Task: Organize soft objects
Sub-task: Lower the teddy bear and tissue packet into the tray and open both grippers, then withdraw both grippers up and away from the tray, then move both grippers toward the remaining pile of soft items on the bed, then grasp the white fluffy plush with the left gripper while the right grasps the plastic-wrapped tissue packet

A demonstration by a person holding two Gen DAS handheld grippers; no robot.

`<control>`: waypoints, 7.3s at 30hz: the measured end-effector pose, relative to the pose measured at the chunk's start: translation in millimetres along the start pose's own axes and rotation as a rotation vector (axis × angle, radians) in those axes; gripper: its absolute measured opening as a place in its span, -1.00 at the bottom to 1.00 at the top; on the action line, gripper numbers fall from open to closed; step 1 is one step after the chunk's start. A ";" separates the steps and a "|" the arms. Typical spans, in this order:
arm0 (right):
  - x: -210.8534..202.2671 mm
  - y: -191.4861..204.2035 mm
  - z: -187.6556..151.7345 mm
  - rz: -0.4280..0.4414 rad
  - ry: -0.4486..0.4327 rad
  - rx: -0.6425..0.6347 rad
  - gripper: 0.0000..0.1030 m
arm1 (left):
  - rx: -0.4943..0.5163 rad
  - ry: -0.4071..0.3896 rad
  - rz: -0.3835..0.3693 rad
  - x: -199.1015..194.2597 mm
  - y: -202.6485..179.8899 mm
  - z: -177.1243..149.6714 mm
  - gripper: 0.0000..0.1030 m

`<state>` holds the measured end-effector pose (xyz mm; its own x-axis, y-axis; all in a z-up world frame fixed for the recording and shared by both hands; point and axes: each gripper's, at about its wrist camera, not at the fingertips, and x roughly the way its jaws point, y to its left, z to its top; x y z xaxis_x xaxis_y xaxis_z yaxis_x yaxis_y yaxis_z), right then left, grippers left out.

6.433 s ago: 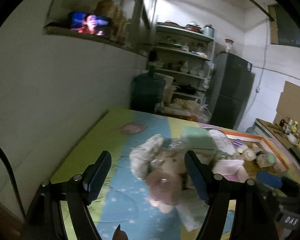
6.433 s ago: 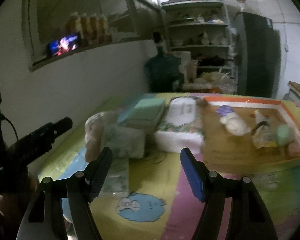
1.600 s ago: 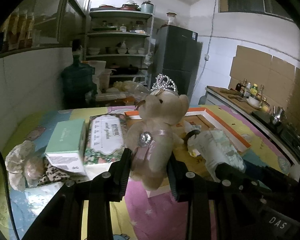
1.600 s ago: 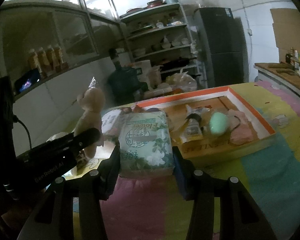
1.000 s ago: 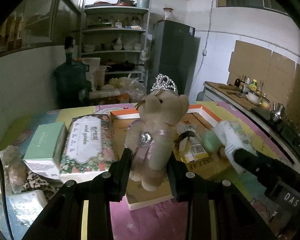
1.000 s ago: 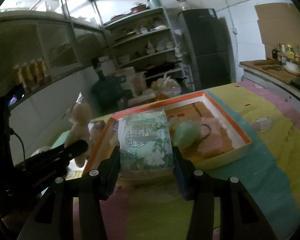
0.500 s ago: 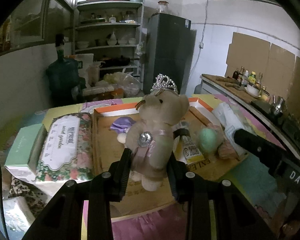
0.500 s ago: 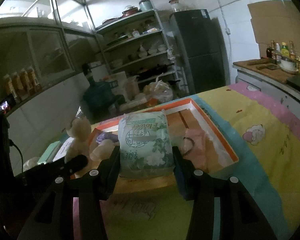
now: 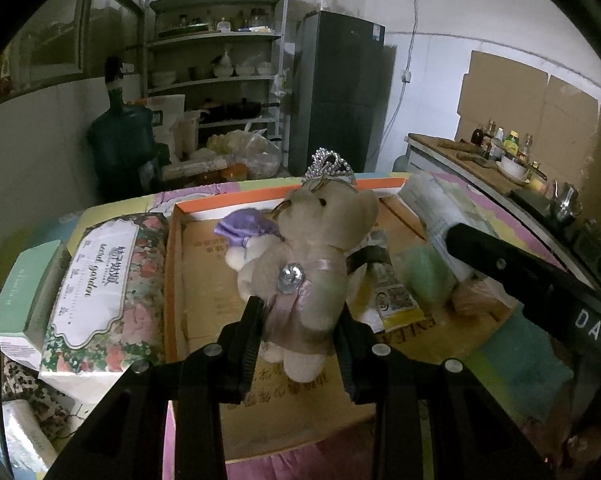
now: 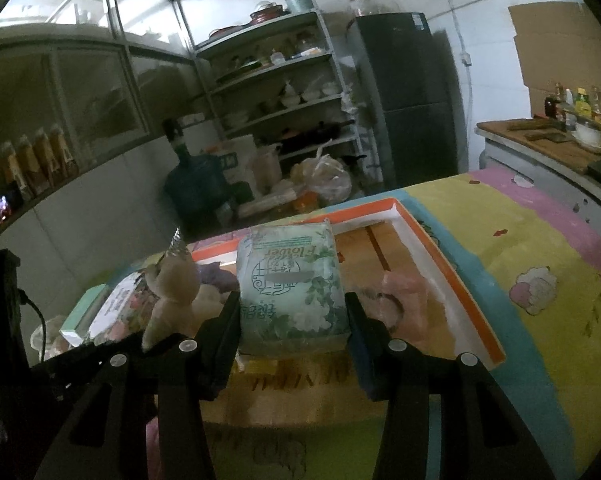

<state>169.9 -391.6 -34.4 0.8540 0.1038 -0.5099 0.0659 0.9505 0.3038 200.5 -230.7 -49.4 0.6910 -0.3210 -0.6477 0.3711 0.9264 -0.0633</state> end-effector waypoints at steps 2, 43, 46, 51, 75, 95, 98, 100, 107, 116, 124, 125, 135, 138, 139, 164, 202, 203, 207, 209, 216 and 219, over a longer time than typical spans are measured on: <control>4.7 -0.2 2.2 0.003 0.005 -0.001 -0.01 | 0.002 0.009 -0.001 3.7 -0.4 -0.5 -0.33; 43.4 4.7 3.1 0.007 0.063 -0.051 0.16 | -0.010 0.008 -0.022 14.9 1.0 -4.1 -0.09; 42.3 5.3 3.0 0.010 0.058 -0.047 0.16 | -0.007 0.004 -0.021 13.0 0.7 -3.8 0.00; 38.1 3.3 3.0 0.017 0.046 -0.034 0.17 | -0.006 -0.009 -0.021 8.8 0.4 -2.4 0.03; -0.5 14.1 2.8 0.022 -0.030 -0.024 0.17 | -0.014 -0.104 -0.017 -37.6 3.7 1.0 0.33; -35.3 44.2 -1.4 0.015 -0.073 -0.029 0.43 | -0.024 -0.173 -0.008 -84.8 21.6 -6.0 0.41; -40.0 50.8 -2.7 0.018 -0.077 -0.033 0.43 | -0.023 -0.177 -0.001 -90.8 24.1 -8.8 0.41; -43.0 53.9 -4.5 0.021 -0.078 -0.034 0.43 | -0.026 -0.181 0.004 -95.5 27.4 -10.8 0.41; -53.0 71.3 -9.5 0.032 -0.082 -0.047 0.43 | -0.045 -0.197 0.031 -110.9 39.1 -16.0 0.41; -65.8 94.9 -16.5 0.057 -0.094 -0.077 0.43 | -0.060 -0.210 0.078 -130.8 55.0 -26.4 0.41; -73.5 122.5 -22.2 0.081 -0.100 -0.108 0.43 | -0.080 -0.231 0.102 -150.2 74.3 -36.4 0.41; -74.4 126.9 -23.2 0.085 -0.100 -0.114 0.43 | -0.083 -0.232 0.105 -151.7 76.1 -37.3 0.41; -74.1 167.0 -34.1 0.116 -0.090 -0.159 0.43 | -0.128 -0.248 0.141 -172.5 108.6 -51.5 0.41; -72.9 177.1 -38.9 0.126 -0.083 -0.176 0.43 | -0.142 -0.249 0.157 -176.9 118.7 -57.0 0.41; -72.0 179.9 -39.7 0.129 -0.080 -0.181 0.43 | -0.148 -0.251 0.166 -178.8 123.0 -59.3 0.41; -16.4 260.4 -81.6 0.222 0.086 -0.279 0.43 | -0.331 -0.233 0.319 -198.2 242.2 -104.1 0.41; 69.9 287.8 -127.2 0.305 0.344 -0.261 0.43 | -0.269 -0.054 0.143 -117.4 285.3 -88.4 -0.80; 70.8 288.1 -126.9 0.305 0.345 -0.258 0.43 | -0.269 -0.056 0.141 -116.2 285.1 -87.4 -0.81; 71.3 291.2 -125.9 0.298 0.348 -0.258 0.00 | -0.271 -0.069 0.137 -118.2 284.9 -87.1 -0.82; 69.4 294.4 -124.9 0.295 0.340 -0.266 -0.15 | -0.274 -0.079 0.138 -119.9 285.2 -87.3 -0.83; 56.3 295.6 -124.2 0.302 0.321 -0.268 -0.42 | -0.271 -0.109 0.152 -127.5 284.0 -90.2 -0.86; 51.9 297.2 -122.3 0.306 0.314 -0.276 -0.46 | -0.271 -0.125 0.158 -132.6 284.1 -89.6 -0.86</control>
<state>170.7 -67.9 -69.0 0.6143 0.4315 -0.6606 -0.3373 0.9005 0.2746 158.7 92.7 -49.5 0.8040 -0.1749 -0.5683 0.0859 0.9799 -0.1799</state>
